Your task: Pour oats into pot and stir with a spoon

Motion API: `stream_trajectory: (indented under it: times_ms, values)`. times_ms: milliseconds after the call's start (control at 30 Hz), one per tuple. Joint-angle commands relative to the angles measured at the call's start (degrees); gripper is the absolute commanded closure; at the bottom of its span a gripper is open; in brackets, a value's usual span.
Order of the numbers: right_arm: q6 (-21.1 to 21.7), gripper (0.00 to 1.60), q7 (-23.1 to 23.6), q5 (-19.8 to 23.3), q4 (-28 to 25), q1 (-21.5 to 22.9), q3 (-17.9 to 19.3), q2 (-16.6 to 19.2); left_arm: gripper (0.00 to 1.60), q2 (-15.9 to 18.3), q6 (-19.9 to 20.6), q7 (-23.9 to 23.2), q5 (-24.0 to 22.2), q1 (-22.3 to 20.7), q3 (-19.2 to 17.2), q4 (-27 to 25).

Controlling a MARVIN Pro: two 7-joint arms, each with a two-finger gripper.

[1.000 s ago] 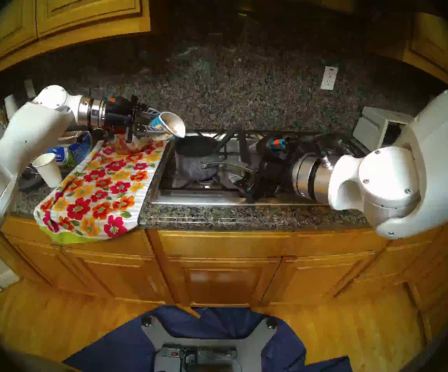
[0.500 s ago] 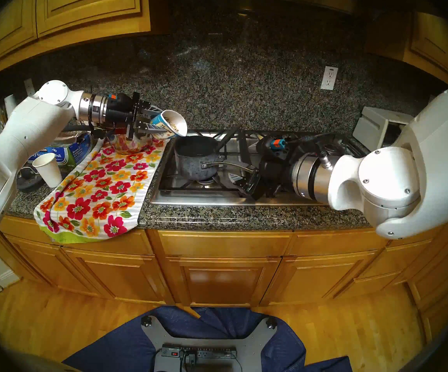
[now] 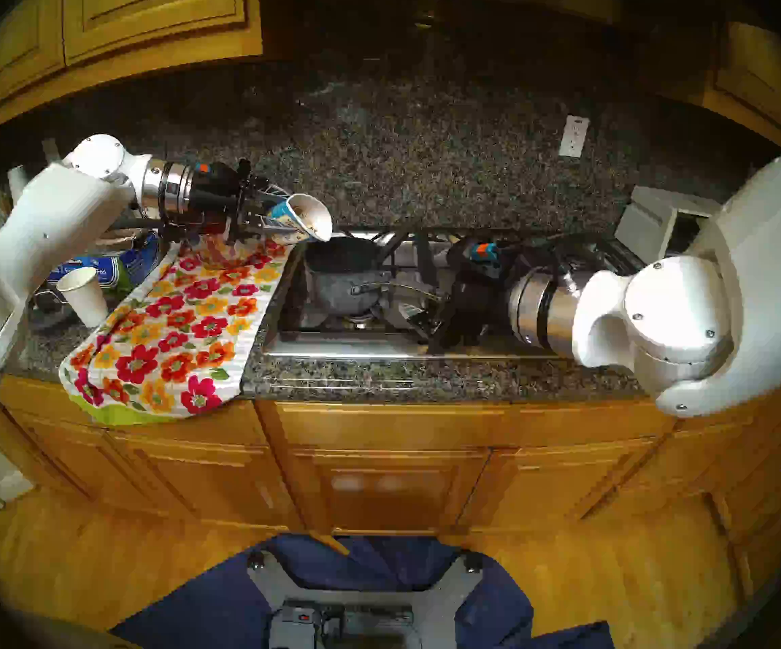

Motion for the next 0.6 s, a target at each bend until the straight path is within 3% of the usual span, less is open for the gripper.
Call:
stream_trajectory:
  times_ms: [0, 567]
  values:
    - [-0.2, 0.00, -0.2, 0.0, 0.5, 0.8, 0.2, 0.0, 1.12, 0.1, 0.6, -6.2, -1.5, -4.9, 0.4, -0.2]
    - [-0.2, 0.00, -0.2, 0.0, 0.5, 0.7, 0.2, 0.0, 1.12, -0.3, 1.3, -6.9, -0.9, -8.0, 2.8, 1.3]
